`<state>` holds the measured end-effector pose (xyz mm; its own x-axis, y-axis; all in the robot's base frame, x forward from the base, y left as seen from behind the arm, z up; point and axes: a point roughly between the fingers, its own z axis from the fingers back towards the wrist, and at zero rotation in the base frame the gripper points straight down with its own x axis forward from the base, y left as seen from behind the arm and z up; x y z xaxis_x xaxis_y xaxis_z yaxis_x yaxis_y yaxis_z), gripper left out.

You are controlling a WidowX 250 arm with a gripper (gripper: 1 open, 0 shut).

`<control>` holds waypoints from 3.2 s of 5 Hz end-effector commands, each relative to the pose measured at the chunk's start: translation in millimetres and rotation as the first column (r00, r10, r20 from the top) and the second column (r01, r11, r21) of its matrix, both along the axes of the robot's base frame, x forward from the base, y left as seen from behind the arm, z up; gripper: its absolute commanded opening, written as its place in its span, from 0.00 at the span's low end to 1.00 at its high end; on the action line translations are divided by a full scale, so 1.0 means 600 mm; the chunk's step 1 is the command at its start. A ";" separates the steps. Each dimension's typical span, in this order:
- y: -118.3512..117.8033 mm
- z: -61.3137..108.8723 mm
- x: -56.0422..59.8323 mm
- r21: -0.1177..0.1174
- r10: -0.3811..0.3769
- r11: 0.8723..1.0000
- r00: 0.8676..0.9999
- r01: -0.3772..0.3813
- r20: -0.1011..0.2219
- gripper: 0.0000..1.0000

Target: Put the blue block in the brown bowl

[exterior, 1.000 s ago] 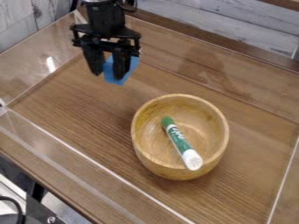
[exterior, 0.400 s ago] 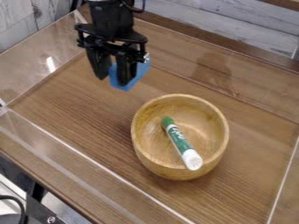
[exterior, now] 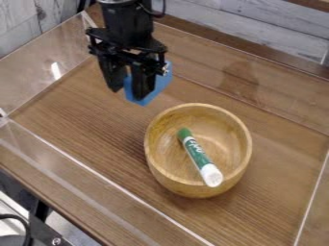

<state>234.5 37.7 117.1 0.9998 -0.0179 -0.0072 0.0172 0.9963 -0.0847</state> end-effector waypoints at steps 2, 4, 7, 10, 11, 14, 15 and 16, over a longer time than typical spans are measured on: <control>-0.021 0.021 -0.006 0.023 -0.036 0.999 0.998 0.035 0.057 0.00; -0.030 0.018 -0.011 0.039 -0.030 0.999 0.998 0.028 0.056 0.00; -0.058 0.024 -0.020 0.040 -0.009 0.999 0.999 0.007 0.049 0.00; -0.078 0.032 -0.026 0.036 -0.006 0.999 0.999 0.004 0.046 0.00; -0.086 0.033 -0.028 0.035 -0.004 0.999 0.999 0.002 0.045 0.00; -0.109 0.037 -0.033 0.034 0.010 0.999 0.999 -0.012 0.047 0.00; -0.115 0.039 -0.034 0.034 0.013 0.999 0.999 -0.015 0.048 0.00; -0.121 0.041 -0.035 0.035 0.018 0.999 0.999 -0.020 0.050 0.00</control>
